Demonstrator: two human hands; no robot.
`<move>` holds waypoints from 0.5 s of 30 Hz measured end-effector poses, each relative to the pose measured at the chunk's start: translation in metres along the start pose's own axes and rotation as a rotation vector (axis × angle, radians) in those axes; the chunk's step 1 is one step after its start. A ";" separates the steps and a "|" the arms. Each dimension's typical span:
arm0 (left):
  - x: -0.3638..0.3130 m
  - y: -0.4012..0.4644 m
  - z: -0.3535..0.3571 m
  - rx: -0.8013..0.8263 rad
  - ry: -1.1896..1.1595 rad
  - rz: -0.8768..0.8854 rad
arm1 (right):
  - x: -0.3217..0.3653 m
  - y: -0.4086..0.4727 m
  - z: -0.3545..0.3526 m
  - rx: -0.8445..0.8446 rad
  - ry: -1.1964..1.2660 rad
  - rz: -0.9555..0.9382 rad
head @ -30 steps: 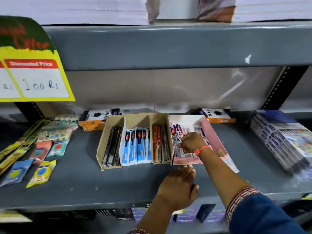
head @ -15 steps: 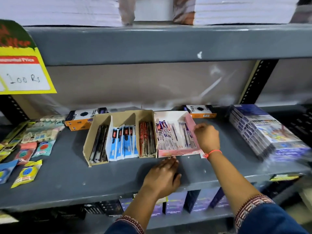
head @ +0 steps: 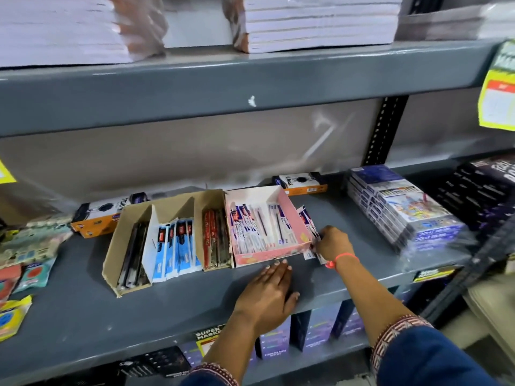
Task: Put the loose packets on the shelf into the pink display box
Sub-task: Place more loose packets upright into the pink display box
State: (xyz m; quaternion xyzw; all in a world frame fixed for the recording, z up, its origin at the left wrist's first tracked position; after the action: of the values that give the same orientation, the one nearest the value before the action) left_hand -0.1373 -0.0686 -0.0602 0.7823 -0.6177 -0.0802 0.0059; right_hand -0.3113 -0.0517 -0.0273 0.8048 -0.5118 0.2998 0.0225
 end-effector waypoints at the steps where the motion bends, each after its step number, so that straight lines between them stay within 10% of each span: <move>1: 0.000 0.000 0.000 -0.002 0.002 0.002 | -0.001 0.003 0.000 0.017 0.020 0.012; 15: 0.000 -0.001 0.004 0.014 0.037 0.000 | -0.046 0.003 -0.004 0.480 1.043 0.174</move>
State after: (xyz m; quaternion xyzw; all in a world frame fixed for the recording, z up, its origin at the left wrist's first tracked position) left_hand -0.1369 -0.0679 -0.0641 0.7835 -0.6182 -0.0616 0.0119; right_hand -0.3294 -0.0149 -0.0484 0.4882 -0.4150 0.7652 0.0636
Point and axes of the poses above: each hand's wrist, its own y-axis towards the middle knuckle, its own z-axis out of the palm, x = y × z, the point moved 7 cm from there along y, towards the middle knuckle, and after that the axes turned 11 degrees about z, right-handed, at the moved point
